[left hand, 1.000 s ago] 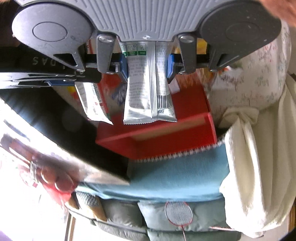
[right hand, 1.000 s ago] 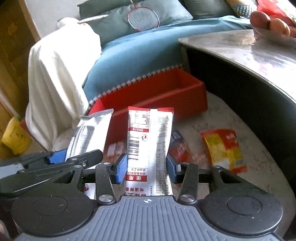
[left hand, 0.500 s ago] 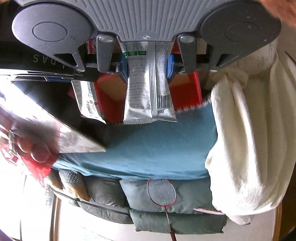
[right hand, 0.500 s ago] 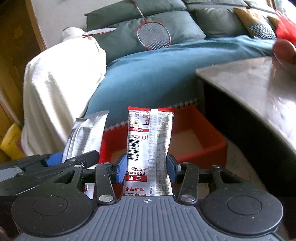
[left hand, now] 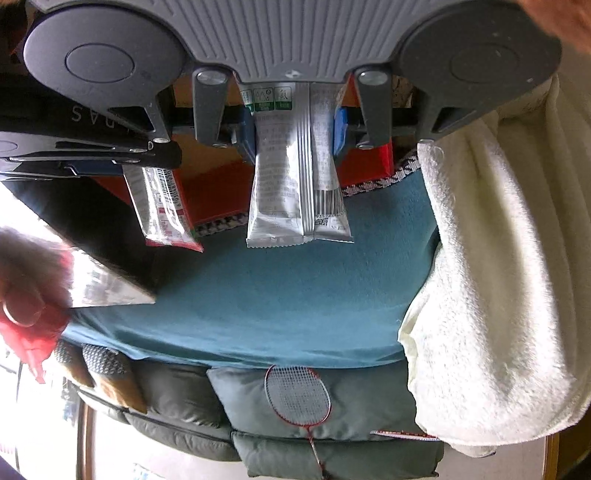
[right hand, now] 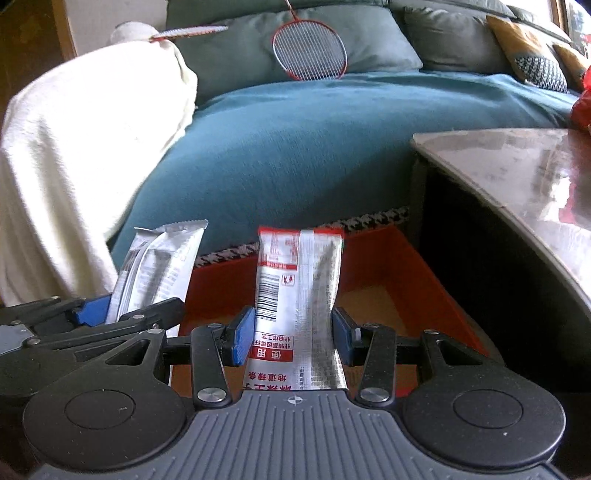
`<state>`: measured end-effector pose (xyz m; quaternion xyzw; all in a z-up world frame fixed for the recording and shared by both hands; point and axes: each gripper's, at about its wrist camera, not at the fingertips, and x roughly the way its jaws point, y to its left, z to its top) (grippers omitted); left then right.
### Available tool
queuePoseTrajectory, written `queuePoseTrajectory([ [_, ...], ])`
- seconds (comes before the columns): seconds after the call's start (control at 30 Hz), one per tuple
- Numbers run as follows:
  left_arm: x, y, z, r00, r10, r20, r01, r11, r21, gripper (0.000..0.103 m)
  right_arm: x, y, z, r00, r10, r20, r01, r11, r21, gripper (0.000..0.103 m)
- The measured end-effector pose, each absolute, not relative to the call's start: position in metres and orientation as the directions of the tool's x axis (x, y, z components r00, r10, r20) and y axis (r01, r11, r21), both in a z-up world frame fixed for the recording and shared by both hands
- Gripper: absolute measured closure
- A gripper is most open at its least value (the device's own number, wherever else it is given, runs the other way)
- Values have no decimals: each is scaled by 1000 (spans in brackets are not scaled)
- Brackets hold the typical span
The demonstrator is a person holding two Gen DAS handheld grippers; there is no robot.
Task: Organize snacks
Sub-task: 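Carry both held packets over the red box and lower them inside, then open both tools to drop the packets into the red box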
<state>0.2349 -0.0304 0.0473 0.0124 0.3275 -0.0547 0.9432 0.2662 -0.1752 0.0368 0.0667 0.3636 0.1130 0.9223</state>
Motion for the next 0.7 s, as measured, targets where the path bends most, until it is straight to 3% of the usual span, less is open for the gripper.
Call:
queuePoseTrajectory([
  [0.47,254,-35,19,740,-67,-669,105,994,16,70,292,-167,10,662,209,-720,-150,978,146,50],
  [0.7,256,-37,9,708,-60,-704,113,993,29,68,289,-165,8,661,168,-732,-137,985,103,38],
])
